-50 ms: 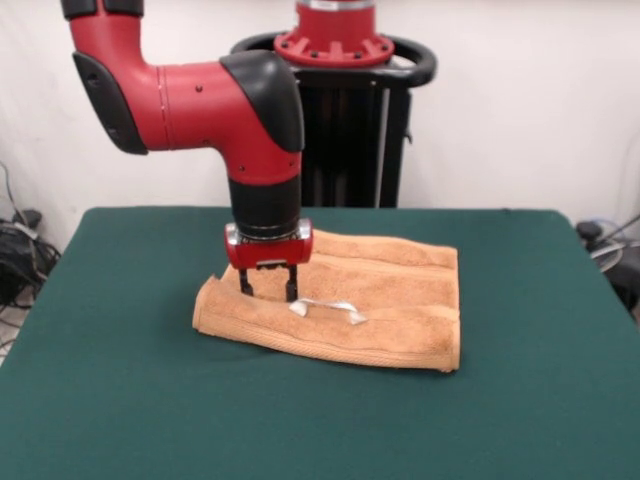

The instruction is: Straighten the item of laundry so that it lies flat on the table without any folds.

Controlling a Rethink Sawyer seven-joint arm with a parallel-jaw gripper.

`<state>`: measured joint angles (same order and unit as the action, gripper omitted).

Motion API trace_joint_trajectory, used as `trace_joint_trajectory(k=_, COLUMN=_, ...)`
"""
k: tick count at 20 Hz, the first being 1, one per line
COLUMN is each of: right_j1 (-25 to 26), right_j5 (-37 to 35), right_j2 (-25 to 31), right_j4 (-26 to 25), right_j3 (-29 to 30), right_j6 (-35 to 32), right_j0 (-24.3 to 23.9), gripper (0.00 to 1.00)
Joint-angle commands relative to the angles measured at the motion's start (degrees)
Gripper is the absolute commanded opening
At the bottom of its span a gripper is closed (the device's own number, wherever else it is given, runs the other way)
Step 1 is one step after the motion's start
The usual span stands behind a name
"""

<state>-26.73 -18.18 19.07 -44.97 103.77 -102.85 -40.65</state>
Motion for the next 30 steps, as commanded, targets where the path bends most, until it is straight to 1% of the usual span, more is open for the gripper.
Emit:
trace_joint_trajectory(k=1, right_j1=8.63, right_j5=18.50, right_j2=9.65, right_j4=-3.42, right_j3=-15.04, right_j6=-2.35, right_j0=1.67, gripper=1.00)
trace_joint_trajectory(k=3, right_j1=8.85, right_j5=17.07, right_j2=10.87, right_j4=-3.25, right_j3=-15.76, right_j6=-1.35, right_j0=1.64, gripper=1.00)
trace_joint_trajectory(k=6, right_j1=8.20, right_j5=15.82, right_j2=10.97, right_j4=-2.79, right_j3=-16.92, right_j6=-1.14, right_j0=3.01, gripper=1.00)
trace_joint_trajectory(k=9, right_j1=7.39, right_j5=13.92, right_j2=12.57, right_j4=-2.38, right_j3=-16.99, right_j6=0.18, right_j0=2.82, gripper=1.00)
trace_joint_trajectory(k=12, right_j1=6.27, right_j5=11.54, right_j2=12.18, right_j4=-1.15, right_j3=-17.30, right_j6=0.06, right_j0=3.87, gripper=1.00)
trace_joint_trajectory(k=15, right_j1=5.81, right_j5=10.76, right_j2=11.81, right_j4=-0.81, right_j3=-17.53, right_j6=-0.26, right_j0=4.49, gripper=1.00)
trace_joint_trajectory(k=24, right_j1=7.47, right_j5=11.28, right_j2=13.04, right_j4=-1.98, right_j3=-18.05, right_j6=0.52, right_j0=3.38, gripper=1.00)
trace_joint_trajectory(k=30, right_j1=7.54, right_j5=7.51, right_j2=14.96, right_j4=-1.47, right_j3=-19.20, right_j6=2.72, right_j0=3.18, gripper=1.00)
